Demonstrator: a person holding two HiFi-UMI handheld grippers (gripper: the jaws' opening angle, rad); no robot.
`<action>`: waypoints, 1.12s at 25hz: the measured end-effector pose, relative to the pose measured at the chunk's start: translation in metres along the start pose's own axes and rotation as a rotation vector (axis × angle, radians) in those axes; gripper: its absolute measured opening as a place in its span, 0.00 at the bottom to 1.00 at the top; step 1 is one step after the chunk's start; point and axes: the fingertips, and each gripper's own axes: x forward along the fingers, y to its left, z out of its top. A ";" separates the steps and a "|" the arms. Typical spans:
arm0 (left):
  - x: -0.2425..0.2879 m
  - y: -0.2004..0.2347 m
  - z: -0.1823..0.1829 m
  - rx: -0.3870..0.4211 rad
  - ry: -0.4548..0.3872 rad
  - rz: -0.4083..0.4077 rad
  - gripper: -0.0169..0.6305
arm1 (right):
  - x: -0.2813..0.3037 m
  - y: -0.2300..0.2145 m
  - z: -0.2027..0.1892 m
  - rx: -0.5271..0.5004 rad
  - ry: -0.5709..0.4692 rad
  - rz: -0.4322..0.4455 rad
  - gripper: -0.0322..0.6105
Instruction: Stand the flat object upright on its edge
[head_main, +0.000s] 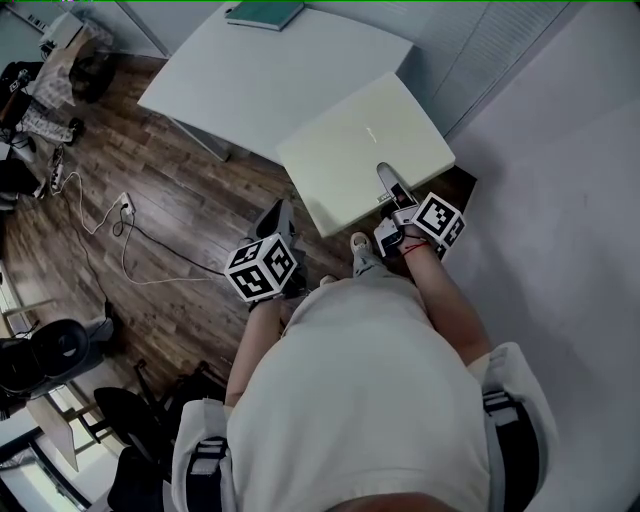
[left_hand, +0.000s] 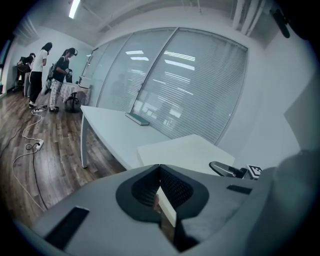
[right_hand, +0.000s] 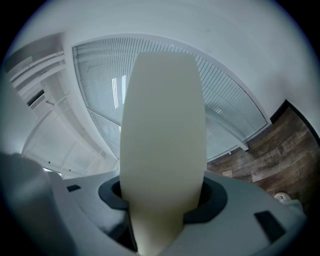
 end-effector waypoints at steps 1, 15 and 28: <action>-0.002 0.000 0.002 -0.001 -0.001 -0.001 0.06 | -0.002 0.005 0.001 -0.017 -0.001 -0.002 0.47; -0.026 0.009 -0.017 -0.001 -0.007 -0.003 0.06 | -0.006 0.033 0.005 -0.245 -0.062 -0.030 0.47; -0.018 0.011 -0.007 -0.020 -0.003 0.025 0.06 | 0.057 0.078 0.043 -0.516 -0.069 -0.057 0.47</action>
